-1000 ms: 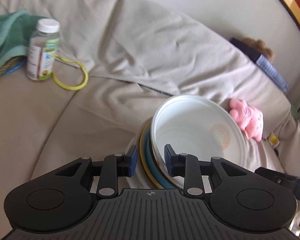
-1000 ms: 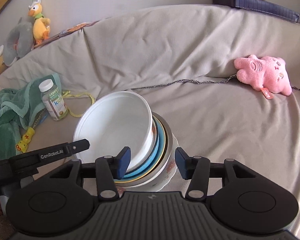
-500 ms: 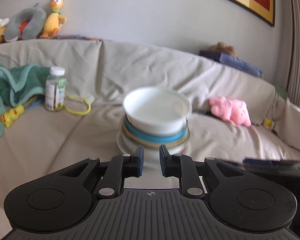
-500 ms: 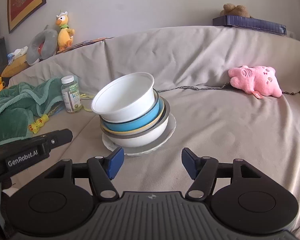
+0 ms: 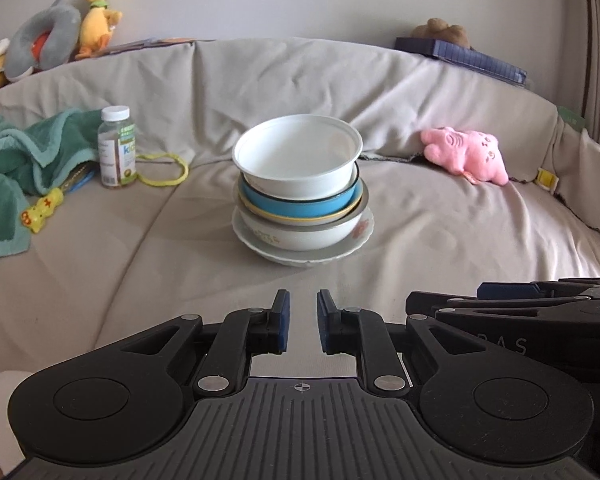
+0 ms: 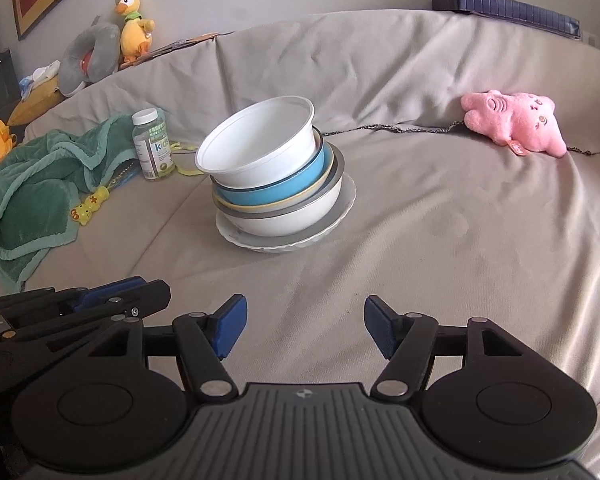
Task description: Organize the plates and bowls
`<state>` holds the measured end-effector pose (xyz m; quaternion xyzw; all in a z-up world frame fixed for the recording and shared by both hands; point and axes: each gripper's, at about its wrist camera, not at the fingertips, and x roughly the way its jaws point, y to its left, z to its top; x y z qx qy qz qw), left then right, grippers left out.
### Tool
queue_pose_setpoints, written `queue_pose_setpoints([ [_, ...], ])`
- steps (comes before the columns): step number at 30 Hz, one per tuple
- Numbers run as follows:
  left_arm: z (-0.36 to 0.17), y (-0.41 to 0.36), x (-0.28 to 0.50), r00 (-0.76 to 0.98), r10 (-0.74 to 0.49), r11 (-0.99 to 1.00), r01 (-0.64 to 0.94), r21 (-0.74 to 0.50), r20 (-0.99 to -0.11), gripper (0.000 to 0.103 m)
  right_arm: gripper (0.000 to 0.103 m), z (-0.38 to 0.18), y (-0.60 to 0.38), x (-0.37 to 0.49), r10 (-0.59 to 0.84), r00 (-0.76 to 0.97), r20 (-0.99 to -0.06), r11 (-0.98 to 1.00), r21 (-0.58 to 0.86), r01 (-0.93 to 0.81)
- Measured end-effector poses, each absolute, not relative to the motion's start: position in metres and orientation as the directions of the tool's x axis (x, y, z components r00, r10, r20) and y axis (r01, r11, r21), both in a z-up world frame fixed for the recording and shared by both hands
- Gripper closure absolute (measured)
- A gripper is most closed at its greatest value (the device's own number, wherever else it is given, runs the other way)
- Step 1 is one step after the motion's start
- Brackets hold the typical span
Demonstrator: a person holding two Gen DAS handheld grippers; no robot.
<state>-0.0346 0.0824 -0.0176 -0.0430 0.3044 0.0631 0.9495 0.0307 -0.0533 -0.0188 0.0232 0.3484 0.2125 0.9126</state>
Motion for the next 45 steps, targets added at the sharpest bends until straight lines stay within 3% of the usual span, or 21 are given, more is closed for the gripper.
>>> queue_pose_setpoints([
  [45, -0.0185, 0.0824, -0.0362, 0.788, 0.088, 0.987, -0.149, -0.05, -0.609, 0.085, 0.037, -0.0201, -0.0544, 0.0337, 0.397, 0.657, -0.641, 0.912, 0.193, -0.363],
])
